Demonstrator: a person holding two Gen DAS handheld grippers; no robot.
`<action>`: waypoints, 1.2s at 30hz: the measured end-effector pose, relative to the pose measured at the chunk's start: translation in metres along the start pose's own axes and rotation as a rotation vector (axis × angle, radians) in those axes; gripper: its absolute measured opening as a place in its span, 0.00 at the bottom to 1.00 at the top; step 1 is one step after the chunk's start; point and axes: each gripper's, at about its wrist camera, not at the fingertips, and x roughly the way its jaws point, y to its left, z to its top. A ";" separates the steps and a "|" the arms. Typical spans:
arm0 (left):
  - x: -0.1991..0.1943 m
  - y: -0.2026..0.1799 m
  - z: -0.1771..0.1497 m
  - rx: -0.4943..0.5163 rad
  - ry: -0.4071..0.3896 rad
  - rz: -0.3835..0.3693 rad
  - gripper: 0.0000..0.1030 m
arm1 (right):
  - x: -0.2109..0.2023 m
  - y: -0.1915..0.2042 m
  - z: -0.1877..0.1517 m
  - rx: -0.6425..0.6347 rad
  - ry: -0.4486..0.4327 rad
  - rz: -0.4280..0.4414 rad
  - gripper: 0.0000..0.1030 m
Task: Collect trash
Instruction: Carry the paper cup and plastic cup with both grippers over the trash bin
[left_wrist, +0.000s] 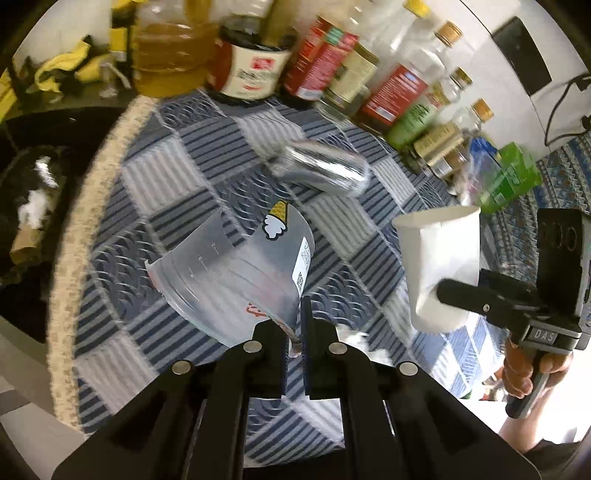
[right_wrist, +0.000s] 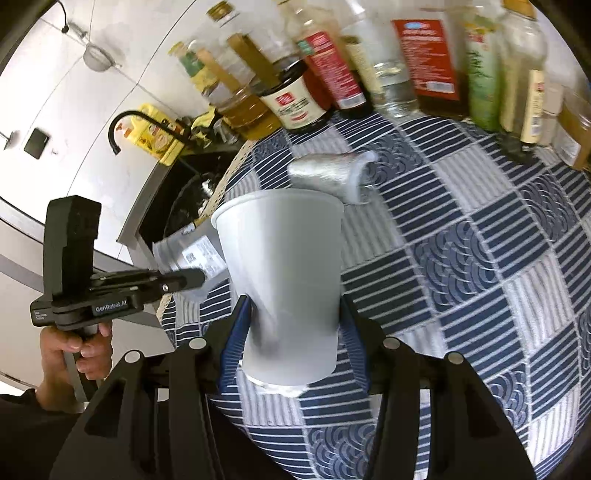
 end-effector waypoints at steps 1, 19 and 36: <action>-0.004 0.006 0.000 0.001 -0.009 0.010 0.04 | 0.005 0.005 0.002 -0.006 0.012 0.002 0.48; -0.053 0.145 0.014 -0.106 -0.062 0.049 0.04 | 0.112 0.119 0.057 -0.088 0.157 0.010 0.48; -0.096 0.294 0.027 -0.151 -0.055 0.089 0.04 | 0.233 0.230 0.104 -0.109 0.204 0.010 0.48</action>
